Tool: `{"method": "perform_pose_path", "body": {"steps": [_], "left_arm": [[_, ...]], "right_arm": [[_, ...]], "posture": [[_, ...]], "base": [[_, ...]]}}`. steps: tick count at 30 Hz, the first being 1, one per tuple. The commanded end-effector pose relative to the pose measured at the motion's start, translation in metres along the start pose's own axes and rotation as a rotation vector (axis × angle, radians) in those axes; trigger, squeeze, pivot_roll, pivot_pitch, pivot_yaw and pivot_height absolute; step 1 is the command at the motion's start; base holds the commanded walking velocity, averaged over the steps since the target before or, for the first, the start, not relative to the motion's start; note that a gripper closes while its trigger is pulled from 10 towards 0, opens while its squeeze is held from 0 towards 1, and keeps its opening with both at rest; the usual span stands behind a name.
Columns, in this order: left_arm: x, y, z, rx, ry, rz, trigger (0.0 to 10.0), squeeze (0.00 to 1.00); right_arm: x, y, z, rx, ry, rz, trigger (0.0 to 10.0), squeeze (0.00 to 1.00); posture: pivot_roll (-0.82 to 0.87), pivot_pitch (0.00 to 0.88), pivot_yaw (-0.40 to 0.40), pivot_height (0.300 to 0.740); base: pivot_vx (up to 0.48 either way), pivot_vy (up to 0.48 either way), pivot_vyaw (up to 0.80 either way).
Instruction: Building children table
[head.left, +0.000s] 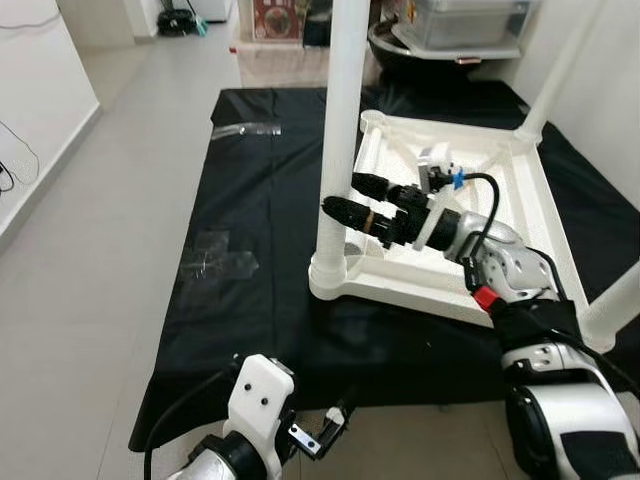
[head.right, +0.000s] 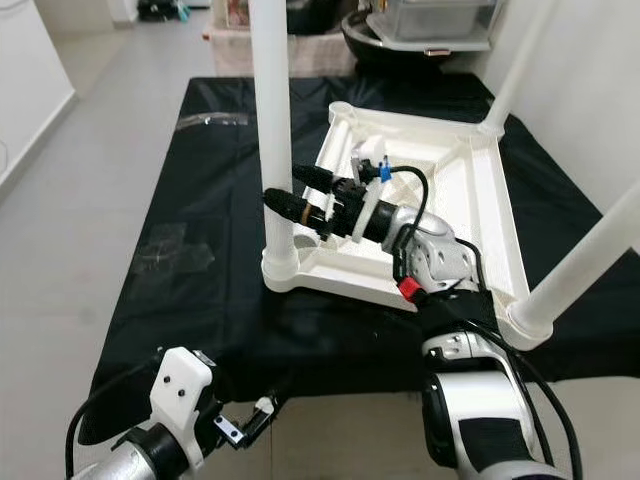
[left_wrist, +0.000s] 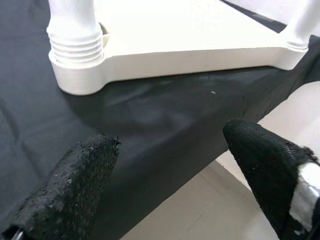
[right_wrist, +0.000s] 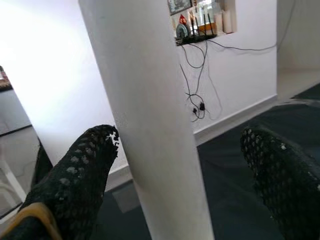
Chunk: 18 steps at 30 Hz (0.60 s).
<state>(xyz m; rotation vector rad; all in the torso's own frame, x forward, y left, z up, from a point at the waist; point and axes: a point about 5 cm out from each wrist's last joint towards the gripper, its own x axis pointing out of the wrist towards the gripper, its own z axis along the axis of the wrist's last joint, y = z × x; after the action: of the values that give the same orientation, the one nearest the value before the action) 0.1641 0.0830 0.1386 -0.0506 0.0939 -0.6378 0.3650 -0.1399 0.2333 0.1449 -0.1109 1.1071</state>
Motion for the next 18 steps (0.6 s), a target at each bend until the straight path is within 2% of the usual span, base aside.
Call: {"method": "perform_pose_path", "body": {"steps": [1,2,8,18], "left_arm": [[-0.002,-0.001,-0.002,0.01,0.022,-0.004,10.0,0.0],[-0.003,-0.001,-0.002,0.008,0.023,-0.006,10.0,0.0],[-0.003,-0.002,-0.002,0.006,0.024,-0.005,10.0,0.0],[-0.003,-0.004,-0.001,0.01,0.023,-0.004,10.0,0.0]], "right_arm": [[0.005,0.003,0.006,-0.025,-0.025,0.032,10.0,0.0],[0.011,0.006,0.005,-0.03,-0.028,0.042,10.0,0.0],[0.019,0.008,0.006,-0.041,-0.046,0.045,10.0,0.0],[0.035,0.015,-0.005,-0.089,0.016,0.055,10.0,0.0]], "posture": [[0.18,0.133,-0.037,0.74],[0.18,0.135,-0.038,0.74],[0.18,0.136,-0.039,0.74],[0.18,0.14,-0.046,0.74]], "base": [[0.0,0.0,0.0],[0.0,0.0,0.0],[0.0,0.0,0.0],[0.0,0.0,0.0]]}}
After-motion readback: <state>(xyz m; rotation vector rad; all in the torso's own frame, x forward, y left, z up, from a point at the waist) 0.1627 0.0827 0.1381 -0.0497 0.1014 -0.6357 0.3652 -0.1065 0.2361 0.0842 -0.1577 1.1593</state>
